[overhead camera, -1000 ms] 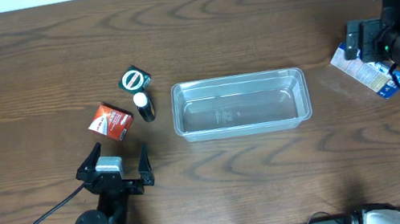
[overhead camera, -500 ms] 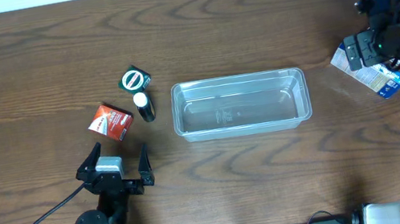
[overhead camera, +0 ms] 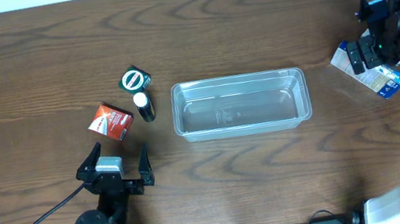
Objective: Pack container
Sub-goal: 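Reach the right gripper to the blue Kool box and grasp it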
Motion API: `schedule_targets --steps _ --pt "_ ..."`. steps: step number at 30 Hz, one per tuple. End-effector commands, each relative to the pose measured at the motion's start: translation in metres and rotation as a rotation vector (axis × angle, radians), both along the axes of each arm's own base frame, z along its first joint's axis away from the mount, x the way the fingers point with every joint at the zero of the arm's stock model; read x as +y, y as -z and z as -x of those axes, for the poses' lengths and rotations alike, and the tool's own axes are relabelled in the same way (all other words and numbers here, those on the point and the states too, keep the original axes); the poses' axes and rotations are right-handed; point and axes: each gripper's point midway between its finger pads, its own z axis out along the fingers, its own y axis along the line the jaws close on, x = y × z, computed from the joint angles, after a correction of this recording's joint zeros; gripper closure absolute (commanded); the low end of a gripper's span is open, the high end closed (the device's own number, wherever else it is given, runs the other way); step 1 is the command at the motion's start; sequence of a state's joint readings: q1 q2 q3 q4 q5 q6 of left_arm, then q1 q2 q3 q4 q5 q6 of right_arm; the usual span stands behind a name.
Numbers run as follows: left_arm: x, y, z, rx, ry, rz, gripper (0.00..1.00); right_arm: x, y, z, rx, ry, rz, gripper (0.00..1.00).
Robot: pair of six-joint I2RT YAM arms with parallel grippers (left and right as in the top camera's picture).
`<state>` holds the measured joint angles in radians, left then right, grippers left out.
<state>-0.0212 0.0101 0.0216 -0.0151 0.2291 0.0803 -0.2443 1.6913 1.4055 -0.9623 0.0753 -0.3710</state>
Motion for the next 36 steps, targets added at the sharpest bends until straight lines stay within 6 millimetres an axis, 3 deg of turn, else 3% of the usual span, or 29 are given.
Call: schedule_targets --steps 1,11,19,24,31,36 --pt "0.0 0.015 0.001 0.042 0.003 -0.013 0.02 -0.001 0.011 -0.005 0.017 -0.017 -0.04 0.01" --pt "0.0 0.015 0.001 0.042 0.003 -0.013 0.02 -0.001 0.046 -0.006 0.101 -0.014 -0.068 0.16" --pt "0.0 0.015 0.001 0.042 0.003 -0.013 0.02 -0.018 0.046 -0.003 0.089 0.052 -0.076 0.28" --pt "0.0 0.015 0.001 0.042 0.003 -0.013 0.02 -0.011 0.046 -0.006 0.073 0.043 -0.131 0.36" --pt "0.0 0.015 0.001 0.042 0.003 -0.013 0.02 -0.008 0.047 -0.008 0.064 0.019 -0.142 0.35" --pt "0.0 0.015 0.001 0.042 0.003 -0.013 0.02 -0.009 0.047 -0.007 0.071 -0.034 -0.125 0.43"
